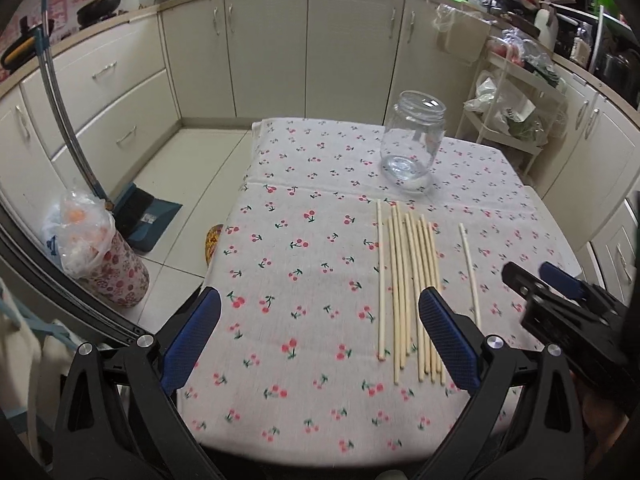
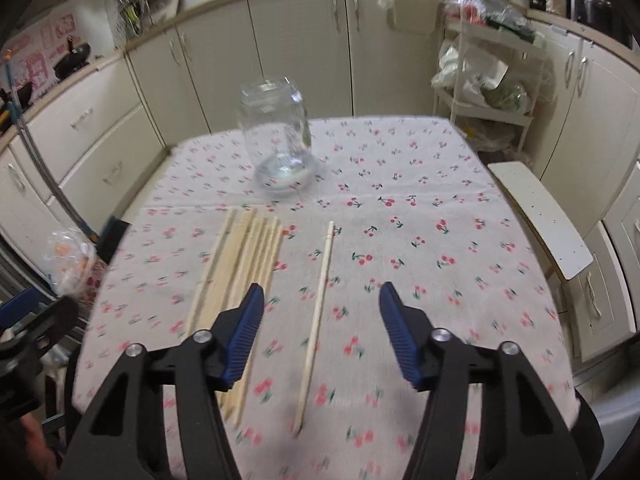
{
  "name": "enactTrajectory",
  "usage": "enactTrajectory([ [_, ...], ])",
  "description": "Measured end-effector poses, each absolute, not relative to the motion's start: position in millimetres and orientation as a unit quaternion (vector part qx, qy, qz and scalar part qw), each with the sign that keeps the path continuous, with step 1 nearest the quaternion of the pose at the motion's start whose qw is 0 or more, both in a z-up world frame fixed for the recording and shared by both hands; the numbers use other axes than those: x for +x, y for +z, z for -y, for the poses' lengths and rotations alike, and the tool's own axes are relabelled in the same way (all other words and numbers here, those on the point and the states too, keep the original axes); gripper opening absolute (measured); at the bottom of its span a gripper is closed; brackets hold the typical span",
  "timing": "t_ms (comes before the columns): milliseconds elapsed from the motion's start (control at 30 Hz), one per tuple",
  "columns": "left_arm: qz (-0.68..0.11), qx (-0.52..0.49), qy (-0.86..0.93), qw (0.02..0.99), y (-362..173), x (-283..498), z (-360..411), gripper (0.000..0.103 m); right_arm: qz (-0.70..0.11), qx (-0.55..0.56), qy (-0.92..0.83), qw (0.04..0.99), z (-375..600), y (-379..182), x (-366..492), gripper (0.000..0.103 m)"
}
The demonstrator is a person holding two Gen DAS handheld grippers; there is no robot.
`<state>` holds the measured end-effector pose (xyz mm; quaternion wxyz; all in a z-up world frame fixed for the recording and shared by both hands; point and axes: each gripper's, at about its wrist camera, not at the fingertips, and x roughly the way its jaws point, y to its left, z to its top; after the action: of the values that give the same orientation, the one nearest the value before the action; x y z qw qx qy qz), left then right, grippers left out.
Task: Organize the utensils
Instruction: 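Lower the right tool onto the loose wooden stick and close it, then close the left tool on one stick from the wooden bundle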
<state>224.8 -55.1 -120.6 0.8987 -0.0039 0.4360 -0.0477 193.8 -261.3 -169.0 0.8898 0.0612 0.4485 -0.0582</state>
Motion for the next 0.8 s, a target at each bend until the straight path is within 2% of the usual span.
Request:
enactTrajectory([
  [33,-0.440,-0.005,-0.048,0.896,-125.8,232.1,56.3,0.095,-0.456,0.063,-0.058,0.886,263.9,-175.6,202.7,0.047],
  [100,-0.444,-0.004,-0.048,0.895,-131.6,239.0,57.5,0.095,-0.467,0.058,-0.062,0.880,267.6,-187.1,217.4,0.044],
  [167,-0.447,-0.004,-0.049,0.893,-138.0,247.4,60.2,0.095,-0.479,0.054,-0.063,0.874,271.1,-196.6,230.3,0.036],
  [233,-0.451,-0.002,-0.052,0.891,-144.0,258.7,63.5,0.095,-0.491,0.049,-0.060,0.868,273.5,-206.5,242.7,0.035],
  [433,-0.449,0.007,-0.056,0.892,-159.5,292.7,78.4,0.095,-0.504,0.025,-0.039,0.863,272.8,-224.8,259.5,0.023],
  [567,-0.451,0.015,-0.054,0.891,-171.7,315.7,91.0,0.095,-0.503,0.023,-0.028,0.863,279.0,-226.5,261.4,0.009],
  [700,-0.451,0.020,-0.063,0.890,-181.4,335.8,105.0,0.088,-0.500,0.018,-0.011,0.866,282.8,-226.8,258.3,0.009],
  [800,-0.462,0.023,-0.068,0.884,-192.6,350.9,113.9,0.078,-0.496,0.020,-0.005,0.868,283.8,-226.3,257.7,0.009],
])
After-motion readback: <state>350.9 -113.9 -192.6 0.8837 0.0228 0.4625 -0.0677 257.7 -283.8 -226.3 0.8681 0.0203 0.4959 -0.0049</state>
